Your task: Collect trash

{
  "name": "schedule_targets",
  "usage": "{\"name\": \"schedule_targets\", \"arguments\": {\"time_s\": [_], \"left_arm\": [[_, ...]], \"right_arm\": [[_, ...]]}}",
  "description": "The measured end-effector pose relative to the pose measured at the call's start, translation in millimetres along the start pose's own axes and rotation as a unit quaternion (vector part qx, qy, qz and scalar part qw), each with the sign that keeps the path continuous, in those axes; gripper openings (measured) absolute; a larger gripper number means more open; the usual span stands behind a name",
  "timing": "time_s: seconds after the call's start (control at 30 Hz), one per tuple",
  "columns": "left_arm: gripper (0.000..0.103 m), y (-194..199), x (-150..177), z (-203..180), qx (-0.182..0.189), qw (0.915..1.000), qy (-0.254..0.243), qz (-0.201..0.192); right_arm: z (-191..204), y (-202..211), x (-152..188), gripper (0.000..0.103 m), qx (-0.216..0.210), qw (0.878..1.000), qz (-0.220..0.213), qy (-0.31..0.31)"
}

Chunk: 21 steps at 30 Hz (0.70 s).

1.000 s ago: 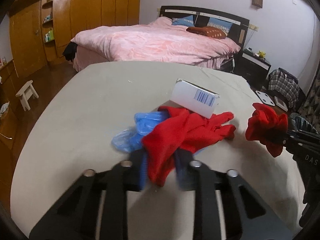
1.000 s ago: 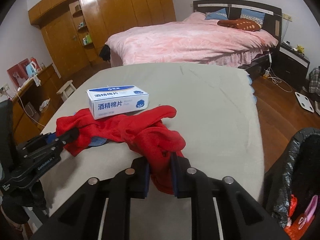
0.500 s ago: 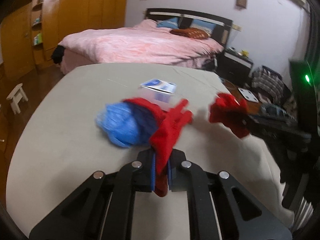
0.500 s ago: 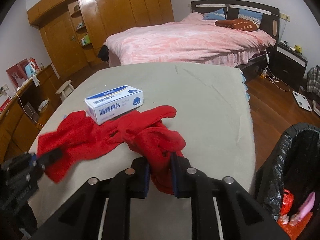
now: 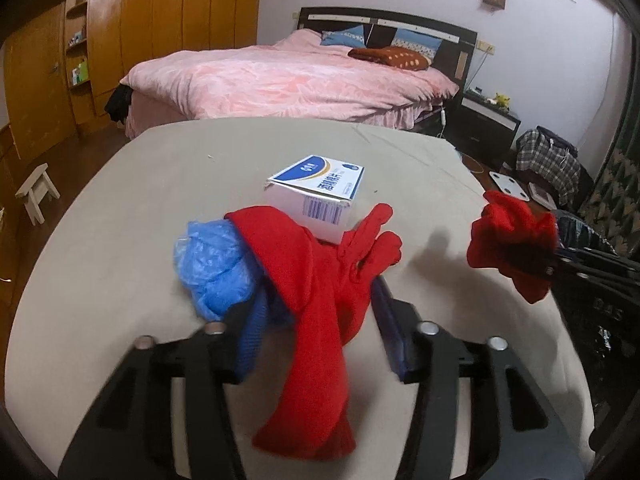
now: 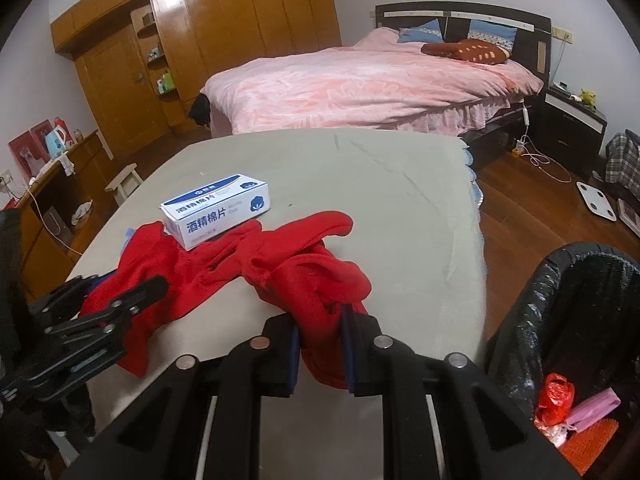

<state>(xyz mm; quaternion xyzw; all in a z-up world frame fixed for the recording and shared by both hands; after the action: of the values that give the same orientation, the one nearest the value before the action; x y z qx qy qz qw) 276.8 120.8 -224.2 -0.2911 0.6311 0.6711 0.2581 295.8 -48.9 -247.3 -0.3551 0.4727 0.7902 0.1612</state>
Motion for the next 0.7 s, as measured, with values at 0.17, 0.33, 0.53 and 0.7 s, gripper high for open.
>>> {"name": "schedule_targets", "arguments": {"time_s": [0.17,0.33,0.53,0.7], "left_arm": [[0.006,8,-2,-9,0.005,0.9999,-0.007,-0.009],[0.005,41,-14,-15,0.021,0.9989,0.007,-0.042],[0.005,84,-23,-34,0.037,0.9954,-0.007,-0.089],[0.005,111,-16,-59,0.056,0.9926,-0.024,-0.104]], "right_arm": [[3,10,-2,0.017,-0.001,1.0,-0.008,0.004],[5,25,-6,0.017,-0.006,1.0,-0.022,0.004],[6,46,-12,0.017,-0.007,0.999,-0.039,0.008],[-1,65,-12,0.017,-0.002,0.999,-0.048,0.007]]}}
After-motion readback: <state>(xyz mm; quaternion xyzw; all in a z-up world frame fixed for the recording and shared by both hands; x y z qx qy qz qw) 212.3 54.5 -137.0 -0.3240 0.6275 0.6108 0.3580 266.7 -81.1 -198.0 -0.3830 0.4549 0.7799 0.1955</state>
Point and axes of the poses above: each gripper's, at about its wrist camera, not at the fingertips, and y roughly against the way its jaws point, z to its left, x to its underside, the point moved 9 cm from there along -y, roughly the way its jaws point, and after that the axes turned 11 degrees about -x, right-handed, at the moved point
